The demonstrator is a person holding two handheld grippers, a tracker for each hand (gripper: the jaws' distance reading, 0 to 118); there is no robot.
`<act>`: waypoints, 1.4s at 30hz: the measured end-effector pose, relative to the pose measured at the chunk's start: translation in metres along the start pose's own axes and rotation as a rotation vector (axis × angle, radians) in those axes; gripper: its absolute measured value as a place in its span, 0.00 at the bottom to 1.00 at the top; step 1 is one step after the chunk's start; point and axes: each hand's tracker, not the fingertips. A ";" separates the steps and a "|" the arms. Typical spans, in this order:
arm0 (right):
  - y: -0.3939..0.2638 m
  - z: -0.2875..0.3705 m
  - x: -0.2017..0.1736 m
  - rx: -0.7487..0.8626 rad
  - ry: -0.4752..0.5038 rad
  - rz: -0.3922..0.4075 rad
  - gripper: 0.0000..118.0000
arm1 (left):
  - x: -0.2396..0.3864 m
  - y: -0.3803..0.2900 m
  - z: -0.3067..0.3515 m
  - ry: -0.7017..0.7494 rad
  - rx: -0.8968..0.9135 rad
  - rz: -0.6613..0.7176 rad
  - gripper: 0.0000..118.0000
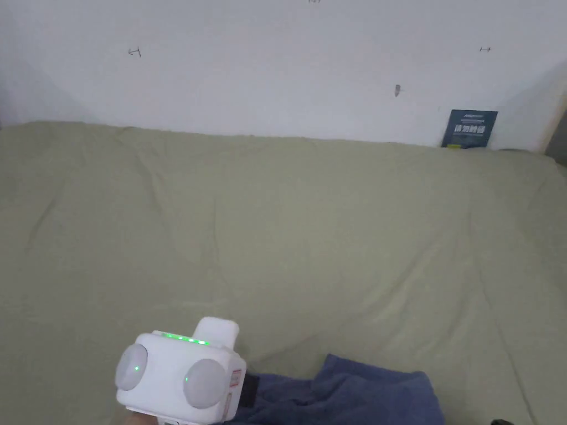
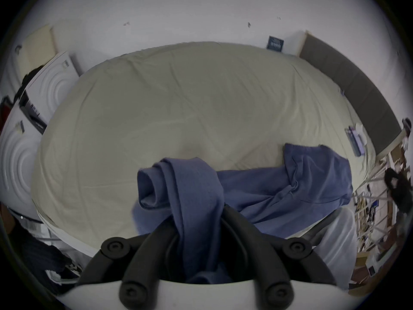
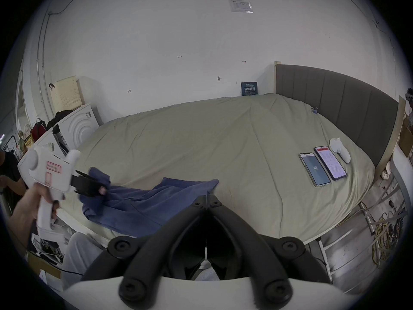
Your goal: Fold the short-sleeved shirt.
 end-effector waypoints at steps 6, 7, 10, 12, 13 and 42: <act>0.003 0.000 0.003 0.000 0.009 -0.012 0.00 | 0.010 -0.002 -0.009 -0.105 -0.045 0.074 0.96; 0.004 0.000 0.003 0.001 0.011 -0.013 0.00 | 0.006 -0.003 -0.001 -0.129 -0.021 0.089 0.96; 0.005 -0.003 0.001 0.003 0.024 -0.019 0.00 | -0.027 0.001 0.042 -0.165 0.013 0.111 0.94; 0.006 -0.005 -0.001 0.002 0.038 -0.022 0.00 | -0.054 -0.002 0.065 -0.242 0.107 0.197 0.85; 0.006 -0.006 -0.003 0.000 0.046 -0.020 0.00 | -0.071 -0.002 0.075 -0.262 0.142 0.229 0.56; 0.005 -0.025 -0.024 -0.069 0.084 -0.026 0.00 | -0.143 -0.017 0.036 -0.569 0.041 0.373 0.00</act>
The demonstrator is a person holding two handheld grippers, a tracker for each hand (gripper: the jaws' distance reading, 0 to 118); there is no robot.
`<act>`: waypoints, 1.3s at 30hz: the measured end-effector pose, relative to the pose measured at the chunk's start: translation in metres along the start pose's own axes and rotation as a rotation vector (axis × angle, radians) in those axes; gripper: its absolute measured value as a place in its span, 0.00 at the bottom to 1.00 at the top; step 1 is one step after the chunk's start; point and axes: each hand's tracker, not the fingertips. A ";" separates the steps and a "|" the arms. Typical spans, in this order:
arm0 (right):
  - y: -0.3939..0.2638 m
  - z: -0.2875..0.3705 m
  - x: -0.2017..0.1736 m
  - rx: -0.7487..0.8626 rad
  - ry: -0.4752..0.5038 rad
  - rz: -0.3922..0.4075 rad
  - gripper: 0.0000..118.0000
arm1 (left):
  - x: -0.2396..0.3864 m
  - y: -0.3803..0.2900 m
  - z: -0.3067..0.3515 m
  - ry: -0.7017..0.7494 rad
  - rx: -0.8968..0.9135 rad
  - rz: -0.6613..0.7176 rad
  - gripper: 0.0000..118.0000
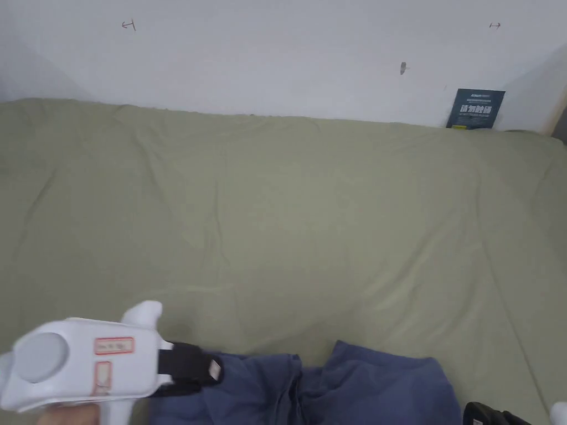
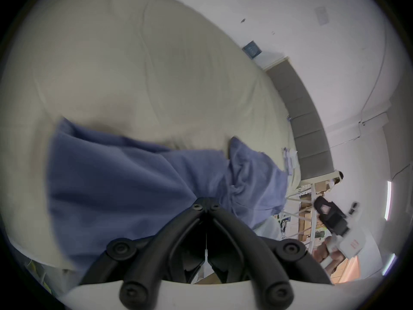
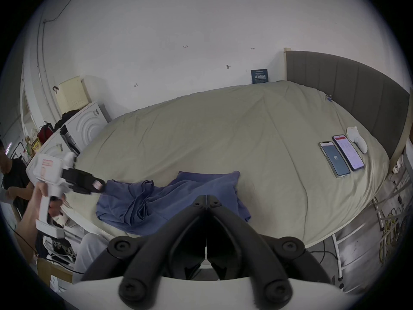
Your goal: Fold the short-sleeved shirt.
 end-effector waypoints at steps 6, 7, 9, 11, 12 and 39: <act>0.006 -0.003 -0.013 0.008 0.008 0.027 0.00 | -0.056 0.001 0.030 0.141 -0.009 0.021 0.00; 0.007 -0.004 -0.015 0.005 0.007 0.031 0.00 | -0.056 -0.003 0.026 0.130 -0.017 0.022 0.00; 0.008 -0.006 -0.018 0.003 0.008 0.036 0.00 | -0.064 -0.003 0.017 0.025 -0.032 0.053 0.14; 0.008 -0.006 -0.020 -0.001 0.010 0.039 0.00 | -0.072 -0.001 0.004 -0.054 -0.074 0.101 0.96; 0.009 -0.007 -0.022 -0.004 0.009 0.041 0.00 | -0.075 -0.003 -0.004 -0.052 -0.088 0.110 1.00; 0.017 0.013 -0.015 0.050 0.008 0.061 0.00 | -0.088 -0.007 0.042 -0.084 0.068 0.178 0.08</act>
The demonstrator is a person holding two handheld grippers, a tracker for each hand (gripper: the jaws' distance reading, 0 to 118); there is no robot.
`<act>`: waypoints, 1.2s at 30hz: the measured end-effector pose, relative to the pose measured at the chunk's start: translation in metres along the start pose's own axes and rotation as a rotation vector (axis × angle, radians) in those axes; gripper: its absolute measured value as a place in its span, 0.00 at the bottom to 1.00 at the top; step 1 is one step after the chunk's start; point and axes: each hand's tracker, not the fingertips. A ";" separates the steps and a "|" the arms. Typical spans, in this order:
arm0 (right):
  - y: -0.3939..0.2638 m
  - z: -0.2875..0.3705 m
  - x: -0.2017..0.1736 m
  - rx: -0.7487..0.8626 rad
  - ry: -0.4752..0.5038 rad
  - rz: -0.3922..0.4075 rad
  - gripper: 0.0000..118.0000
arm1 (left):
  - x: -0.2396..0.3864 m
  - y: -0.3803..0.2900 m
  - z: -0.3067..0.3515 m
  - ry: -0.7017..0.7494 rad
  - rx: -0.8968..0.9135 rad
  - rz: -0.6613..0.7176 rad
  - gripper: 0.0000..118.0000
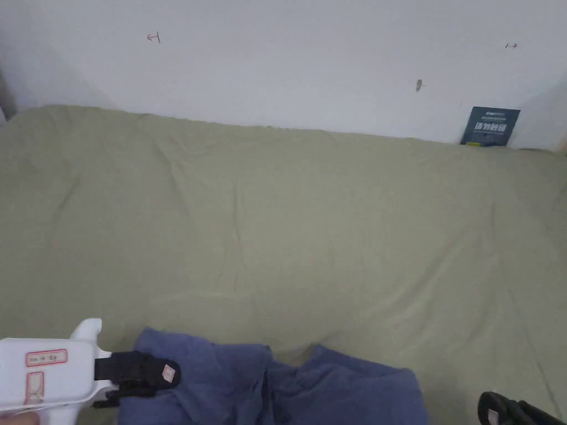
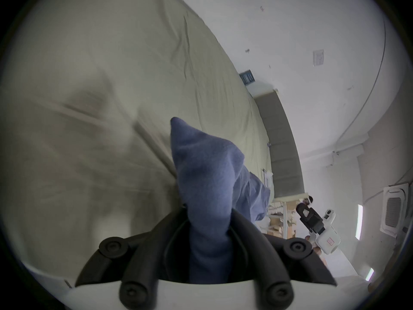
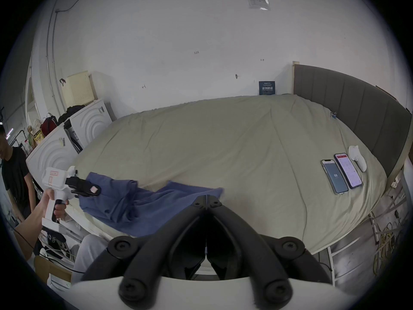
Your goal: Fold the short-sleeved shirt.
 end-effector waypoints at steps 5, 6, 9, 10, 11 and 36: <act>0.004 0.001 0.004 0.021 0.013 0.009 0.00 | 0.021 0.010 0.074 0.285 0.072 -0.092 0.08; 0.004 0.000 0.004 0.022 0.013 0.010 0.00 | 0.032 0.010 0.079 0.334 0.062 -0.131 0.08; 0.002 -0.001 0.007 0.024 0.010 0.009 0.00 | 0.069 0.006 0.075 0.441 0.044 -0.183 0.09; 0.001 -0.001 0.008 0.024 0.008 0.005 0.00 | 0.081 0.004 0.071 0.444 0.045 -0.191 0.09; 0.000 0.000 0.009 0.022 0.010 -0.002 0.00 | 0.095 0.001 0.064 0.477 0.032 -0.221 0.09; -0.016 0.014 0.033 0.026 -0.022 -0.052 0.00 | 0.232 -0.072 -0.144 0.483 -0.088 -0.562 0.95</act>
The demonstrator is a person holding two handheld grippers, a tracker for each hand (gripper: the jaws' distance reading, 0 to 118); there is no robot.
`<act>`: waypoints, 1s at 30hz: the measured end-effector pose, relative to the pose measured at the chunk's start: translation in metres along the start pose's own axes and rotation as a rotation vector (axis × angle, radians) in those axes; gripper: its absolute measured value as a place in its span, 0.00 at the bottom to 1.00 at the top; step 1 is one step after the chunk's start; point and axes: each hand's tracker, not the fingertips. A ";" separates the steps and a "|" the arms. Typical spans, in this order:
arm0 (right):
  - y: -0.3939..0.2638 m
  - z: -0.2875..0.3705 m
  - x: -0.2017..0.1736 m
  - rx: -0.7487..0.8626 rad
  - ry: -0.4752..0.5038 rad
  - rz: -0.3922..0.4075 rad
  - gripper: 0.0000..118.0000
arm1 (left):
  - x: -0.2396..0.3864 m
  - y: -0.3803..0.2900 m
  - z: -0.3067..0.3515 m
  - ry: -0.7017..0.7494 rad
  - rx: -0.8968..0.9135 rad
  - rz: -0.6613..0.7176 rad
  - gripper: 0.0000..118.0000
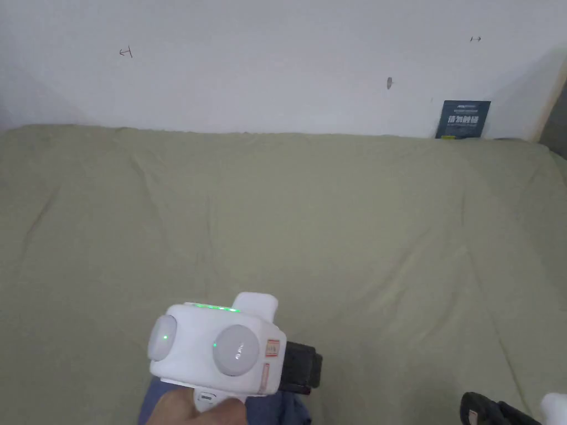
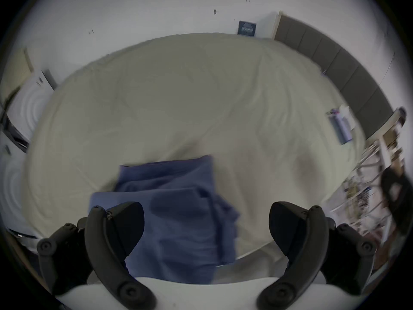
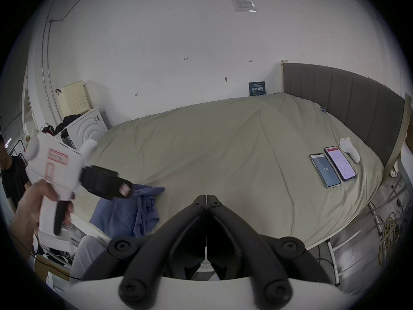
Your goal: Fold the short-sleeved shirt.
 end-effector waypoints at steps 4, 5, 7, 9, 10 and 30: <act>0.000 -0.005 0.000 -0.010 0.010 -0.015 0.00 | -0.055 -0.012 0.052 -0.062 0.105 0.071 0.26; -0.001 -0.007 -0.001 -0.011 0.011 -0.015 0.00 | -0.075 -0.018 0.062 -0.147 0.172 0.126 0.26; -0.001 -0.010 -0.004 -0.018 0.013 -0.017 0.00 | -0.107 -0.027 0.060 -0.255 0.124 0.227 0.00; -0.001 -0.011 -0.007 -0.024 0.021 -0.029 0.00 | -0.133 -0.037 0.048 -0.370 0.100 0.257 0.00; -0.001 -0.010 -0.008 -0.022 0.025 -0.035 0.00 | -0.140 -0.043 0.040 -0.387 0.082 0.278 0.00; -0.011 -0.039 -0.029 -0.148 0.042 0.022 0.00 | -0.101 -0.044 -0.111 -0.586 -0.109 0.394 0.00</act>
